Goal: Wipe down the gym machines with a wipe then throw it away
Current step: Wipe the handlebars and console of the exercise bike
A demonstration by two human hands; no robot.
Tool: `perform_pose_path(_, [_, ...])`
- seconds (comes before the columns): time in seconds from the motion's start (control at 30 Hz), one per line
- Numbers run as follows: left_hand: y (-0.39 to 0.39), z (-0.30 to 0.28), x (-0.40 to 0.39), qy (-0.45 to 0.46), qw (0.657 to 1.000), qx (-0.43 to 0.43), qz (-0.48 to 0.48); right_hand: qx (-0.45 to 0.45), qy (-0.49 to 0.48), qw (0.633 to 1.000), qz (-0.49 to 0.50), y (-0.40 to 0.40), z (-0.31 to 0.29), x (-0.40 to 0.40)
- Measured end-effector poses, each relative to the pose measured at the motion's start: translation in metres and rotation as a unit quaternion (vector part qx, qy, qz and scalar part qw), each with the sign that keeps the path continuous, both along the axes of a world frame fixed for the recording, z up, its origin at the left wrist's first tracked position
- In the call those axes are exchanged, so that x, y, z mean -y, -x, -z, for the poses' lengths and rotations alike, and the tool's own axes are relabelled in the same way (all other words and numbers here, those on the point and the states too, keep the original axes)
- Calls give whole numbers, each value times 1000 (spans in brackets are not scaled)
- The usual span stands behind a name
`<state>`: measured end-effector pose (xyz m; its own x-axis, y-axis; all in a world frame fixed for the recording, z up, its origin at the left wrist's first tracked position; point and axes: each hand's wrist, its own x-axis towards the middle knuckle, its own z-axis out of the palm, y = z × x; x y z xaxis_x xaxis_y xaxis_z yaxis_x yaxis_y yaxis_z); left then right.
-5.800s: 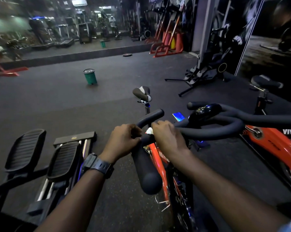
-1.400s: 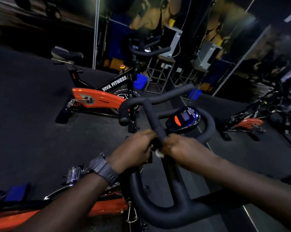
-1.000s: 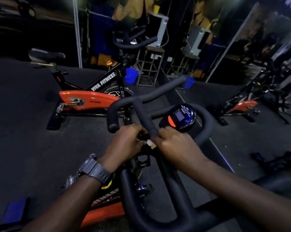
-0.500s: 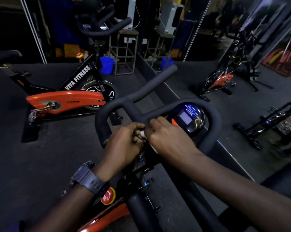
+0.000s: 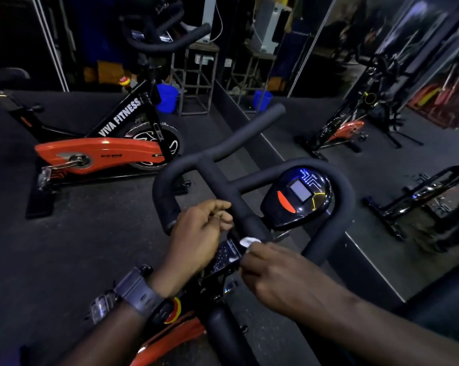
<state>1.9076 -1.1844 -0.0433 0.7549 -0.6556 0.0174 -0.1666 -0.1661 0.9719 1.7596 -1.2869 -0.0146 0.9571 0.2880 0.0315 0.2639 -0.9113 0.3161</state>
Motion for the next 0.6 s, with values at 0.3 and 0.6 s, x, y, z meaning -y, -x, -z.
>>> perform_pose_path(0.3, [3, -2, -7, 10, 999, -10, 36, 83, -46, 992, 84, -34, -5, -4])
perform_pose_path(0.6, [3, 16, -26, 22, 994, -101, 16, 31, -147, 956, 250, -42, 3, -41])
